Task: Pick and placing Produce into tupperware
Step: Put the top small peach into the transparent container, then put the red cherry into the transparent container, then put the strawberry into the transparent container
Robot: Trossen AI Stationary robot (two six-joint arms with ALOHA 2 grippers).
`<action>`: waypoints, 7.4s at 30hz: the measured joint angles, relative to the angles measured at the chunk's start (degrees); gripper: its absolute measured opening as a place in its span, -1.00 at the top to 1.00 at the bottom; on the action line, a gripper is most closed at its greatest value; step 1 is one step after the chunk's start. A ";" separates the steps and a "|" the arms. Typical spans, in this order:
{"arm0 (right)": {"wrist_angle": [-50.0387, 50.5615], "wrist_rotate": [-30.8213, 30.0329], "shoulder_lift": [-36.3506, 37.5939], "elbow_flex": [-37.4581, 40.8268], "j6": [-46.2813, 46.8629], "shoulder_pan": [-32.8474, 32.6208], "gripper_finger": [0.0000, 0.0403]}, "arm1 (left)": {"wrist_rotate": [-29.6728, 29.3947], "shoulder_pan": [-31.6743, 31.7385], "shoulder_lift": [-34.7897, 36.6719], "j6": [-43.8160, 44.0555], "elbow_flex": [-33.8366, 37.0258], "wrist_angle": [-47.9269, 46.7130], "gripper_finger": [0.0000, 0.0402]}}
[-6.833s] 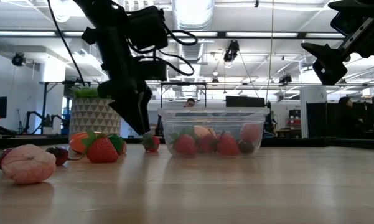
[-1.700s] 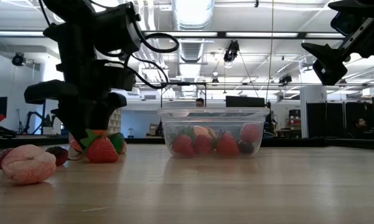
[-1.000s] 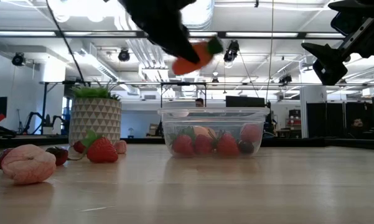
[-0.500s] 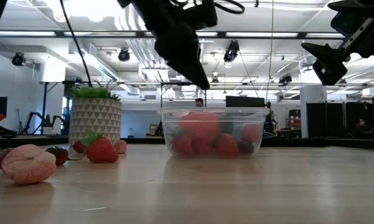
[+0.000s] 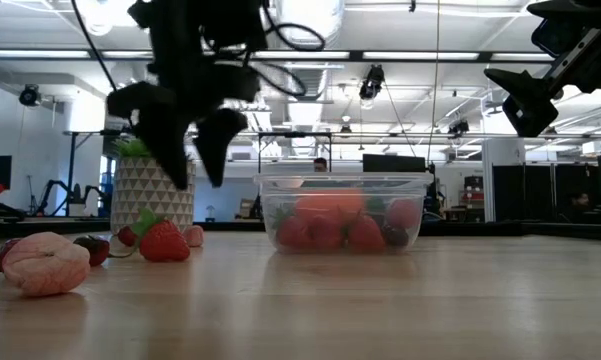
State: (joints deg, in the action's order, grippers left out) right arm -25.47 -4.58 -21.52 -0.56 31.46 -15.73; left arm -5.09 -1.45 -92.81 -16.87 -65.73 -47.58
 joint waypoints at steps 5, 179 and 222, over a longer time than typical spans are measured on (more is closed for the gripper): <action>0.00 0.00 0.00 0.00 0.00 0.00 -0.53 | 0.35 -0.02 0.27 -0.04 6.15 6.22 -0.48; 0.02 0.02 -0.02 0.00 0.02 0.00 -0.53 | 6.92 -15.54 2.58 21.05 14.45 26.92 -0.05; 0.00 0.00 -0.02 0.00 0.02 0.00 -0.54 | -3.22 -15.92 2.58 23.66 11.98 26.30 0.39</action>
State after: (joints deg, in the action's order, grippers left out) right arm -25.47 -4.58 -21.54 -0.56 31.48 -15.72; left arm -8.31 -17.37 -90.23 6.79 -53.75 -21.27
